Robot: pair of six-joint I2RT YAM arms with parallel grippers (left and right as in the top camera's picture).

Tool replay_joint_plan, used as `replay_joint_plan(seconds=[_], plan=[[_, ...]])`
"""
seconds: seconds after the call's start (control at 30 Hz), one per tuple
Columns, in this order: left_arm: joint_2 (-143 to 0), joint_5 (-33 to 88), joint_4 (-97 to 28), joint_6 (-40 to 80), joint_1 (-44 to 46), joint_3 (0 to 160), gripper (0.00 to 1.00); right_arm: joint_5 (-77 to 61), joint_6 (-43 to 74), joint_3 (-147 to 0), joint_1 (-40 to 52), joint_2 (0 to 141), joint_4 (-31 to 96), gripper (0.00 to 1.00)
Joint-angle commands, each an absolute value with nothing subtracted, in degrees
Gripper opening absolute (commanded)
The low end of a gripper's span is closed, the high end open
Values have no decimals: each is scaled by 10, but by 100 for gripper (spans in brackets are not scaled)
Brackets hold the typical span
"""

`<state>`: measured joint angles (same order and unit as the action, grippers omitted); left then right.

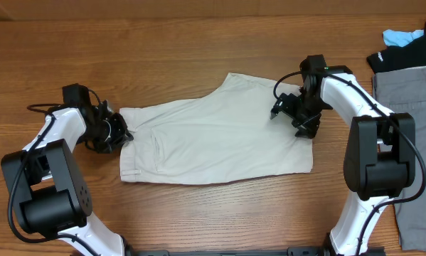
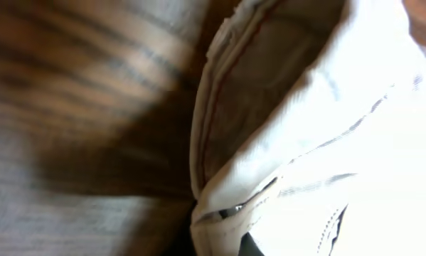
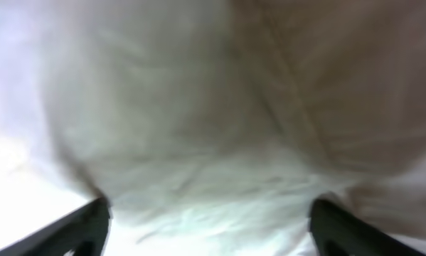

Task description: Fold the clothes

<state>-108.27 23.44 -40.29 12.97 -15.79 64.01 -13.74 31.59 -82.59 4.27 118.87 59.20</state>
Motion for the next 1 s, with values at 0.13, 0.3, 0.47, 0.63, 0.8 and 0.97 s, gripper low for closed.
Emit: replay_joint_plan(seconds=[0.13, 0.3, 0.47, 0.63, 0.8, 0.97], plan=[[-1094, 177, -335, 156, -161, 639, 4, -80, 311, -809, 33, 1206, 597, 100], [-1094, 136, -325, 173, -162, 639, 4, -86, 295, -810, 34, 1206, 590, 100], [-1094, 116, -322, 171, -162, 639, 86, -97, 274, -812, 34, 1206, 582, 100], [-1093, 121, -345, 167, -162, 676, 100, -70, 266, -858, 34, 1206, 621, 100], [-1091, 126, -433, 157, -160, 757, 100, -41, 265, -955, 34, 1205, 706, 100], [-1091, 164, -473, 111, -161, 785, 100, -36, 268, -1047, 34, 1200, 788, 100]])
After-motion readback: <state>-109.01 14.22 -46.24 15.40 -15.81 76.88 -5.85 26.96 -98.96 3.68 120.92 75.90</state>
